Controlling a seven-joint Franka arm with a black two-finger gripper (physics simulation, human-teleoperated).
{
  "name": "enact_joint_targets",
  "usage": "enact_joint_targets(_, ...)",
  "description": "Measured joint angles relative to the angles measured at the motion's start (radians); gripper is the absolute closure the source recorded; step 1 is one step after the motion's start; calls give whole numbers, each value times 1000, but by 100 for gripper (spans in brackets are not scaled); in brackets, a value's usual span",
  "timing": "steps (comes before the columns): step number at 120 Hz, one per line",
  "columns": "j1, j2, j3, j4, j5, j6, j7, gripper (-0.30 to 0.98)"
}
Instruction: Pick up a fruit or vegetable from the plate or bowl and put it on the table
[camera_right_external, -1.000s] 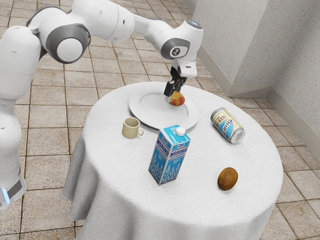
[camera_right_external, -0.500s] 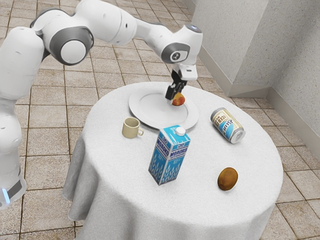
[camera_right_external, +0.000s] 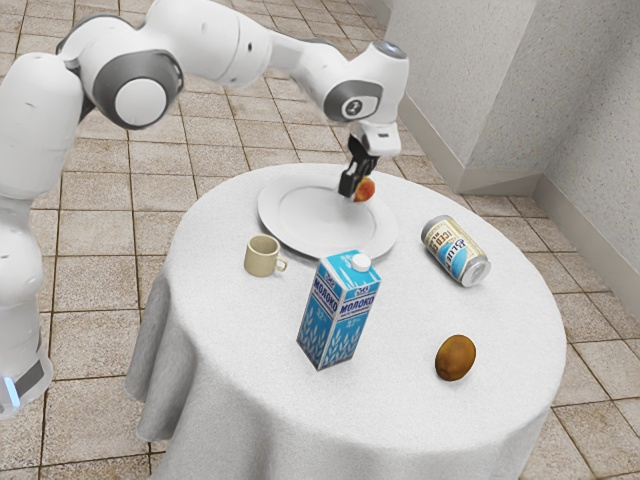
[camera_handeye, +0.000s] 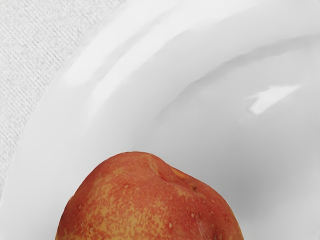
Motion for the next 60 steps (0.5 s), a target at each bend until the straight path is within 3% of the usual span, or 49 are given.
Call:
enact_joint_targets(27,-68,-67,-3,10,7,-20,-23,46)
enact_joint_targets(60,-267,-63,-13,129,79,-73,-77,45)
